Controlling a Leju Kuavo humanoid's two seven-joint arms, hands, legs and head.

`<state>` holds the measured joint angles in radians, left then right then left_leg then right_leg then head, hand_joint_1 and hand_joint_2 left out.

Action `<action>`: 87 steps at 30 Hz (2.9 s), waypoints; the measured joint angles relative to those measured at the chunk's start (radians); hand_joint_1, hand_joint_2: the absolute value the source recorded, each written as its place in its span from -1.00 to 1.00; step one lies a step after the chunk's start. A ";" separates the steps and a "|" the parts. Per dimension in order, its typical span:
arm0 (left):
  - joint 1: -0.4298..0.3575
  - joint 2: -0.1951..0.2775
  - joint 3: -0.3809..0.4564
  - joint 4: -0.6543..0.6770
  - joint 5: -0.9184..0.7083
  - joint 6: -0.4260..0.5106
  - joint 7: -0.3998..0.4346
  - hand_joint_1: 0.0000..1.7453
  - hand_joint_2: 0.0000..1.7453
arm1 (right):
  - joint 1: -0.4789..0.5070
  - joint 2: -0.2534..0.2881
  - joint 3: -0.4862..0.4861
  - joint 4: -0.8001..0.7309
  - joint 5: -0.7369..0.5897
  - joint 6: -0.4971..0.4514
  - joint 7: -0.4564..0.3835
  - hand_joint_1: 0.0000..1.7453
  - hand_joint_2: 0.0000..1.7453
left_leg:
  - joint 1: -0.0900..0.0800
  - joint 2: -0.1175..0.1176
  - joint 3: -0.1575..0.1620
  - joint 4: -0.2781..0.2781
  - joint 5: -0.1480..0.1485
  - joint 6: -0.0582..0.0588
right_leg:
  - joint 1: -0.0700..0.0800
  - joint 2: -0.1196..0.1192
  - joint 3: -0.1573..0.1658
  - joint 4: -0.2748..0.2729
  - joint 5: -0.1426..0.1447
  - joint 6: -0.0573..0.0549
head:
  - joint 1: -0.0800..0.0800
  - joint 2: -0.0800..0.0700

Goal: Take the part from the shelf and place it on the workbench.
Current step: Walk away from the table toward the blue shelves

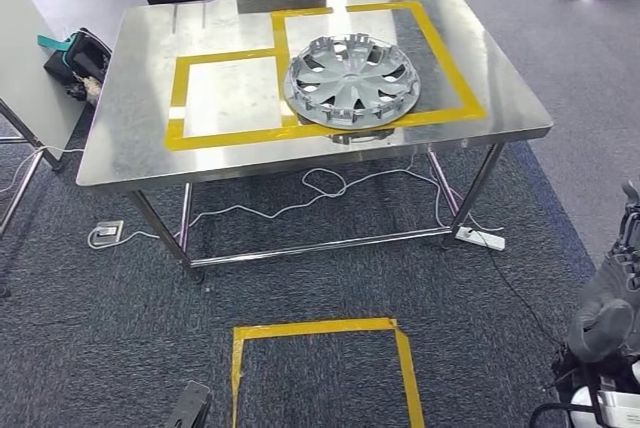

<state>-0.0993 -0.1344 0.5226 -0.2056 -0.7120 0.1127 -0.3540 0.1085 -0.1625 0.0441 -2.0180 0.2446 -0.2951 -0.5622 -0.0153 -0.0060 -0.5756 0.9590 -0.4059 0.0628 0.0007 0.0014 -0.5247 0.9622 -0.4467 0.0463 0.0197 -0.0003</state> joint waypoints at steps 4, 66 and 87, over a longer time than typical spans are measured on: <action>0.000 0.001 0.000 0.000 -0.001 0.002 0.000 -1.00 -1.00 | 0.003 0.000 0.000 0.000 0.004 -0.001 0.000 -1.00 -1.00 | 0.000 0.000 -0.011 0.000 0.013 -0.014 | 0.000 0.000 -0.016 0.009 0.007 -0.002 | 0.000 0.000; 0.016 -0.010 -0.016 0.000 -0.044 0.007 0.015 -1.00 -1.00 | 0.117 0.029 -0.043 -0.034 0.023 0.005 -0.067 -1.00 -1.00 | 0.024 -0.029 -0.007 0.099 -0.053 -0.076 | -0.011 0.073 -0.037 0.029 0.018 -0.019 | 0.004 0.000; 0.011 -0.012 -0.016 0.000 -0.045 0.007 0.015 -1.00 -1.00 | 0.101 0.029 -0.048 -0.031 0.022 0.013 -0.051 -1.00 -1.00 | 0.022 0.079 0.024 0.029 -0.041 -0.085 | -0.019 -0.019 -0.033 0.035 0.010 -0.007 | 0.014 0.000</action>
<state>-0.0879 -0.1463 0.5070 -0.2060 -0.7573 0.1194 -0.3388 0.2096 -0.1331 -0.0042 -2.0491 0.2670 -0.2820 -0.6134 0.0065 0.0732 -0.5511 0.9883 -0.4466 -0.0220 -0.0179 -0.0174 -0.5578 0.9976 -0.4368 0.0393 0.0332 -0.0004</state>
